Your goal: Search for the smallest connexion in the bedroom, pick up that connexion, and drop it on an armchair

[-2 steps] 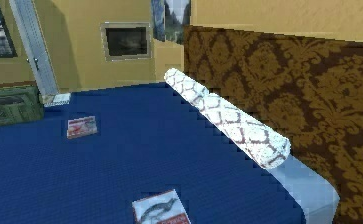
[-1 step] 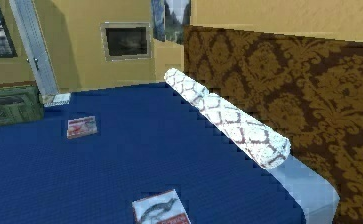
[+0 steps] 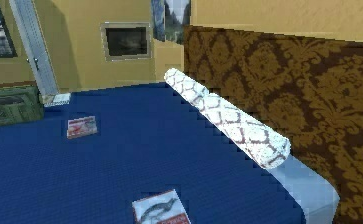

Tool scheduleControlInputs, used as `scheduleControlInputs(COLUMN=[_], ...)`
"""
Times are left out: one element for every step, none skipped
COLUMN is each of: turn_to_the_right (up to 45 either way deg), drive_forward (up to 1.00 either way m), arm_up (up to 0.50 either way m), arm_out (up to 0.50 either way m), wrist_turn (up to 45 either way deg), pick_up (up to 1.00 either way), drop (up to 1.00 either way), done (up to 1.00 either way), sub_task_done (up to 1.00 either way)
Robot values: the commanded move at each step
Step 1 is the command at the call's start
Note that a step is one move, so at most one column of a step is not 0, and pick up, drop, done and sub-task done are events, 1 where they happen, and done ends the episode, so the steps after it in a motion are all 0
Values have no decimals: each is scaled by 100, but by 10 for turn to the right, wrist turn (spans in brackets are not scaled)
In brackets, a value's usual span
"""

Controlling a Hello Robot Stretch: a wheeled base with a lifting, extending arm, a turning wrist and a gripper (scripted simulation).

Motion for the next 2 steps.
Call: scheduleControlInputs(turn_to_the_right=[-450,-450], drive_forward=[0,0], arm_up=[0,0], arm_out=[0,0], wrist_turn=[0,0], pick_up=[0,0], drop=[0,0], done=[0,0], sub_task_done=[0,0])
